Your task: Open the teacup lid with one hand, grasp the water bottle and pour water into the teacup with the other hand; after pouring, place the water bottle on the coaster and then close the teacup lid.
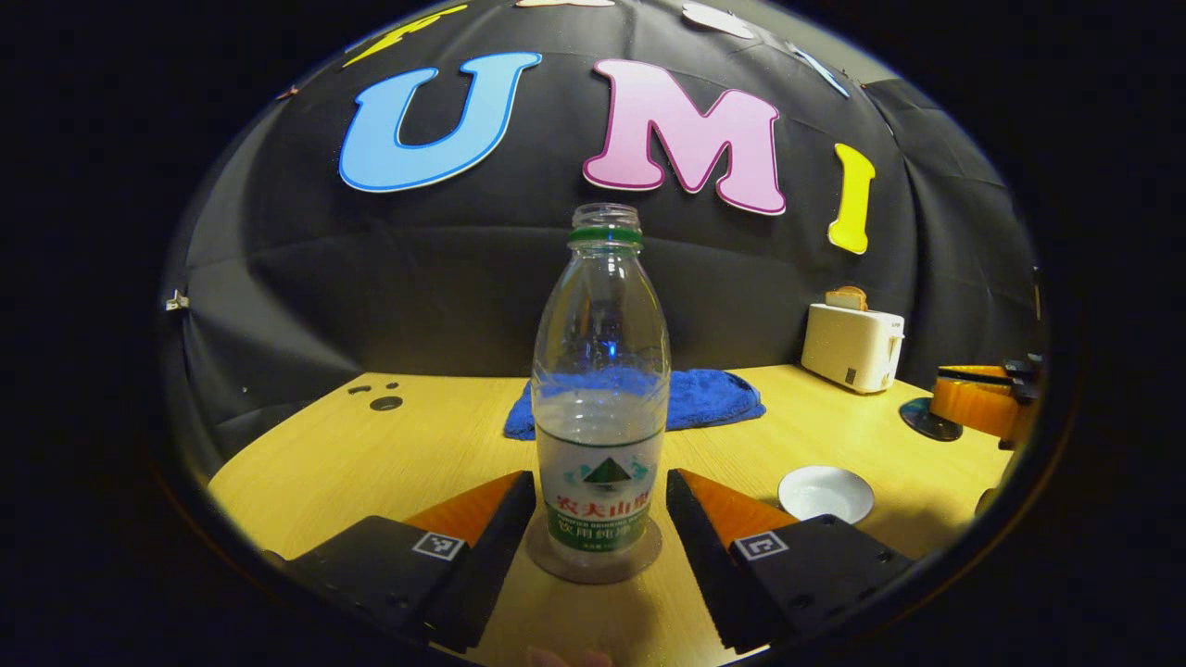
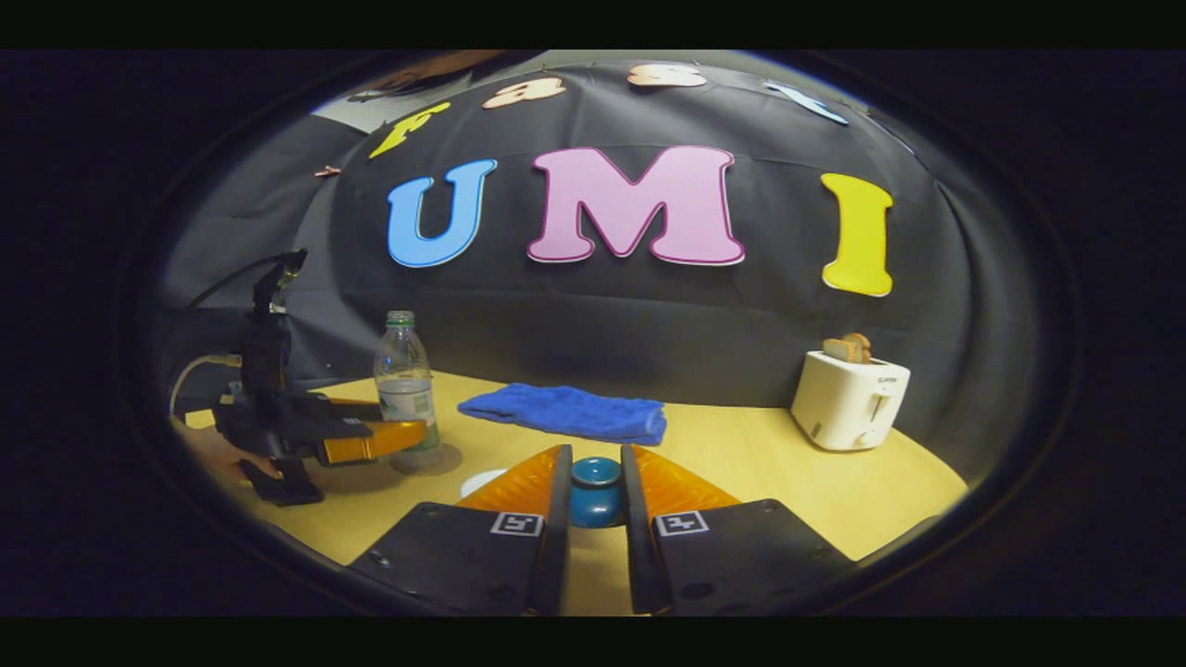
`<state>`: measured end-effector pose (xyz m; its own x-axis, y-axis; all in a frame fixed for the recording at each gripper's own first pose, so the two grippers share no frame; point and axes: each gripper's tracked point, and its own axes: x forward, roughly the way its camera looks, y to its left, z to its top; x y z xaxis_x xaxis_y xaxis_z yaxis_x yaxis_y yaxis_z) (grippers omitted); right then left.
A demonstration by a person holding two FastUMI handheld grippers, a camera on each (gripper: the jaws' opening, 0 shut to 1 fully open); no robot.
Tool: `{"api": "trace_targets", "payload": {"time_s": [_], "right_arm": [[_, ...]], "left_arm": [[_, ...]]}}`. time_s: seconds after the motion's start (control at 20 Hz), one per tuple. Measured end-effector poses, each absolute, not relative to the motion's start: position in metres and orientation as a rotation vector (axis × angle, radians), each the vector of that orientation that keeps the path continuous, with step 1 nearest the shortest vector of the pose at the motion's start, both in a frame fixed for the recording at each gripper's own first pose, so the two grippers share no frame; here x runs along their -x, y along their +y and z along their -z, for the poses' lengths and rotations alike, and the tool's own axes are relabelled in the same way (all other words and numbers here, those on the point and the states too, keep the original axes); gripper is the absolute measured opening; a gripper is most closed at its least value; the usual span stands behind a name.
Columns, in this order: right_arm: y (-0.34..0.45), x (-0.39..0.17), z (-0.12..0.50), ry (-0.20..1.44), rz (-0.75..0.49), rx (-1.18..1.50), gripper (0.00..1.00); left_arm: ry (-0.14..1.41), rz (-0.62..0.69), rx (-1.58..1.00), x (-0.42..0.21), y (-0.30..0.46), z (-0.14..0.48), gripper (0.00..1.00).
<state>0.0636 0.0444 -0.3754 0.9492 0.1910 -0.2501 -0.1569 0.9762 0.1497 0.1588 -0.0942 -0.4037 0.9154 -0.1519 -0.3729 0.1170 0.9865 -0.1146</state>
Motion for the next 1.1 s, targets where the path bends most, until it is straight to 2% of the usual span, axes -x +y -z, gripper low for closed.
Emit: {"api": "trace_targets", "payload": {"time_s": [0.05,0.1,0.25,0.3,0.35,0.4,0.5,0.55,0.6,1.1], "right_arm": [[0.054,-0.067,0.377,0.267,-0.189,-0.139,0.24],[0.063,-0.069,0.380,0.272,-0.204,-0.145,0.34],[0.082,-0.076,0.393,0.297,-0.227,-0.161,0.29],[0.086,-0.078,0.399,0.308,-0.227,-0.165,0.34],[0.089,-0.080,0.404,0.315,-0.224,-0.167,0.24],[0.093,-0.081,0.408,0.324,-0.223,-0.171,0.29],[0.099,-0.082,0.418,0.352,-0.223,-0.186,0.29],[0.103,-0.082,0.422,0.367,-0.224,-0.194,0.24],[0.105,-0.083,0.425,0.377,-0.223,-0.198,0.29],[0.114,-0.085,0.437,0.400,-0.208,-0.114,0.30]], "left_arm": [[0.397,0.137,0.093,-0.153,-0.092,0.405,0.90],[0.402,0.134,0.095,-0.148,-0.090,0.404,0.90],[0.420,0.127,0.100,-0.129,-0.085,0.402,0.90],[0.421,0.119,0.094,-0.123,-0.082,0.400,0.90],[0.423,0.113,0.084,-0.116,-0.079,0.399,0.90],[0.425,0.109,0.070,-0.110,-0.076,0.397,0.90],[0.420,0.108,0.042,-0.100,-0.072,0.389,0.90],[0.416,0.111,0.034,-0.097,-0.071,0.387,0.90],[0.416,0.113,0.032,-0.094,-0.069,0.383,0.89],[0.391,0.113,0.059,-0.087,-0.062,0.364,0.90]]}}
